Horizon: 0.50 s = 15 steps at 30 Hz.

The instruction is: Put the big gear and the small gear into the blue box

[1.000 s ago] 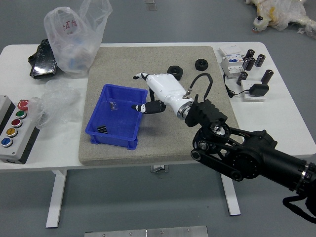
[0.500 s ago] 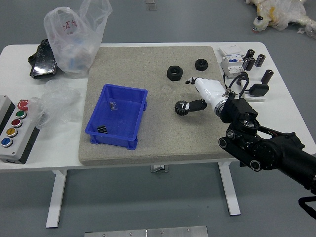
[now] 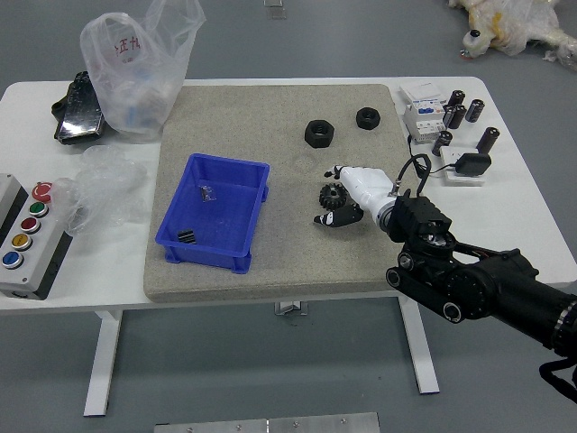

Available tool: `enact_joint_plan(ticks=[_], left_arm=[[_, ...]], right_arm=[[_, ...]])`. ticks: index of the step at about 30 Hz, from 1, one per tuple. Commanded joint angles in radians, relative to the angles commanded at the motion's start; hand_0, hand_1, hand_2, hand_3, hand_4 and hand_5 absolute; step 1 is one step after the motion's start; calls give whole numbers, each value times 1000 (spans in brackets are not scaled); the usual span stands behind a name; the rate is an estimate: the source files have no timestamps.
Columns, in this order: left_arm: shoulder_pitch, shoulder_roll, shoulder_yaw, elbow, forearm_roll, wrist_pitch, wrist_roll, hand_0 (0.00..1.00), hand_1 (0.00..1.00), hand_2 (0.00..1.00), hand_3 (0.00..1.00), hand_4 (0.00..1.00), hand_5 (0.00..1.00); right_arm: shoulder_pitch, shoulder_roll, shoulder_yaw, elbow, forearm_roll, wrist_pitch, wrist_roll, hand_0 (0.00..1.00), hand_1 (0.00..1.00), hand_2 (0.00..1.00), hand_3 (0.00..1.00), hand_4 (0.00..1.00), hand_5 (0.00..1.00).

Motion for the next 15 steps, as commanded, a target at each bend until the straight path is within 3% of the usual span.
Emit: enact_joint_plan(ticks=[1,2,7,8,10,15], left_arm=[[0,0,0,0,0,0,-1,858,820,830,875,905,998],[0,0,0,0,0,0,-1,855,819,828,868,904,998],[2,-1,0,-1,-3,2,-6,855,819,828,868,904,998],[2,-1,1,-1,-3,3,-7,849,817,824,862,900,998],[2,-1,2,-1,-5,4,-11,849,817,824,862,900,998],[1,-3,6,-1,-9,7,-18,847,815,822,861,897,998]], right_arm=[[1,0,-5,-3,1,-6,1,557,662,621,689,586,221],[1,0,-11,-6,3,-11,1,465,500,444,540,294,38],[0,-1,-26,-18,6,-32,3,465,500,444,540,294,38],[-1,-2,-27,-18,6,-36,4,443,460,348,463,219,2],[-2,-5,-25,-16,4,-45,7,443,460,348,463,219,2],[-8,-20,9,27,-24,-61,17,450,457,331,455,192,2]])
